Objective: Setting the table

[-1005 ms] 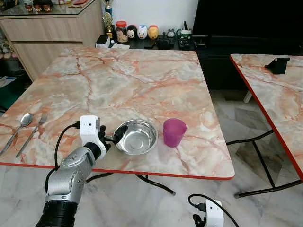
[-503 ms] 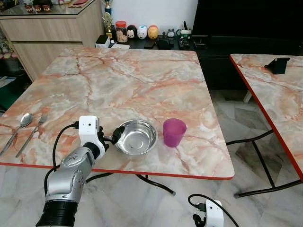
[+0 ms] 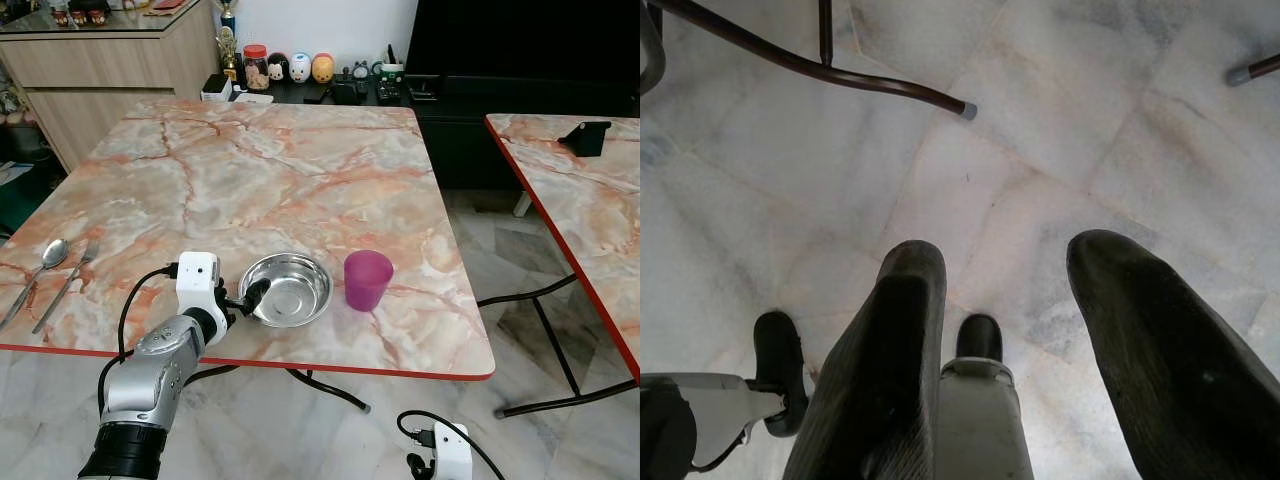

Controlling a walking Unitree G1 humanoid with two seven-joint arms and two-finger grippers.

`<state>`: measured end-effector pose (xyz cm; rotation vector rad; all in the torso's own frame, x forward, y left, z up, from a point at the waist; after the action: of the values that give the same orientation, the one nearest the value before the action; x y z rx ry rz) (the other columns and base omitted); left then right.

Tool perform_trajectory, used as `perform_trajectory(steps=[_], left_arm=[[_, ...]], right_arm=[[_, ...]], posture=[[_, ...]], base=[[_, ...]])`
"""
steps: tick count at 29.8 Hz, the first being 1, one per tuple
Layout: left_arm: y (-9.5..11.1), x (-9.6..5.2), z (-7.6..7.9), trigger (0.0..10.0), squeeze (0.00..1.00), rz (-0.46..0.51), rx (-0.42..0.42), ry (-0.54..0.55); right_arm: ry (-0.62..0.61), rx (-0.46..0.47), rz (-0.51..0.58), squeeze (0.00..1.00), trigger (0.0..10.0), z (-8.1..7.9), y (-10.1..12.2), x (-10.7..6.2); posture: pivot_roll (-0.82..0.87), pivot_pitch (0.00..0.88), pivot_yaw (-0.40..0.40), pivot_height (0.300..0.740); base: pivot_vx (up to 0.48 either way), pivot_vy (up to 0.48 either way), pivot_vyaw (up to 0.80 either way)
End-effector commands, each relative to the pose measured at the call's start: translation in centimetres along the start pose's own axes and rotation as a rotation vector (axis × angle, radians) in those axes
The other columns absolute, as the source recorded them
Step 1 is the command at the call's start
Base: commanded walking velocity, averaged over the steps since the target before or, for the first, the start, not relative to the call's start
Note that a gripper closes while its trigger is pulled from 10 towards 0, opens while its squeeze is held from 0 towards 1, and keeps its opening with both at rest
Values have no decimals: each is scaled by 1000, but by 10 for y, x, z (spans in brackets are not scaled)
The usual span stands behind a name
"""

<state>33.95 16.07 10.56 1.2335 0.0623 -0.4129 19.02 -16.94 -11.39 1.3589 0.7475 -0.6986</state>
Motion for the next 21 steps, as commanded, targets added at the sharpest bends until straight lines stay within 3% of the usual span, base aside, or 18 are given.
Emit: perform_trajectory(steps=[1,16,17,18,19,20,21], left_arm=[[0,2,1,10000,0,-20,12,-1],[-2,1,1,10000,0,-34,40,0],[-1,1,1,8980,0,-31,44,1],[0,1,2,4784,0,-29,50,0],[0,1,2,3412,0,-27,55,0],[0,1,1,275,0,-27,57,1],[0,1,1,275,0,-27,58,2]], right_arm=[[3,6,-4,0,10000,-1,0,0],[6,7,-3,0,10000,-2,1,0],[6,7,-3,0,10000,-3,1,0],[6,8,-2,0,10000,-3,1,0],[6,9,-2,0,10000,-3,1,0],[5,10,-2,0,10000,-3,1,0],[5,10,-2,0,10000,-3,1,0]], posture=[[81,0,-18,740],[83,0,-14,740],[83,0,-13,740],[83,0,-12,740],[82,0,-11,740],[82,0,-11,740],[82,0,-11,740]], base=[[0,0,0],[0,0,0],[0,0,0],[0,0,0],[0,0,0],[0,0,0],[0,0,0]])
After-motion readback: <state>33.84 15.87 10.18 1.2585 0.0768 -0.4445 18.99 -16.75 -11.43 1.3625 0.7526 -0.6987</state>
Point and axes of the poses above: a point about 5 cm out from each wrist's last joint towards the gripper, its own x axis pointing out of the wrist towards the gripper, its own y axis along the axis of the wrist's last joint, z = x × y, the point moved 3 cm from there along x, pointing out of the wrist towards the gripper, and after that the axes turned 11 degrees about -x, right-handed, at the moved point
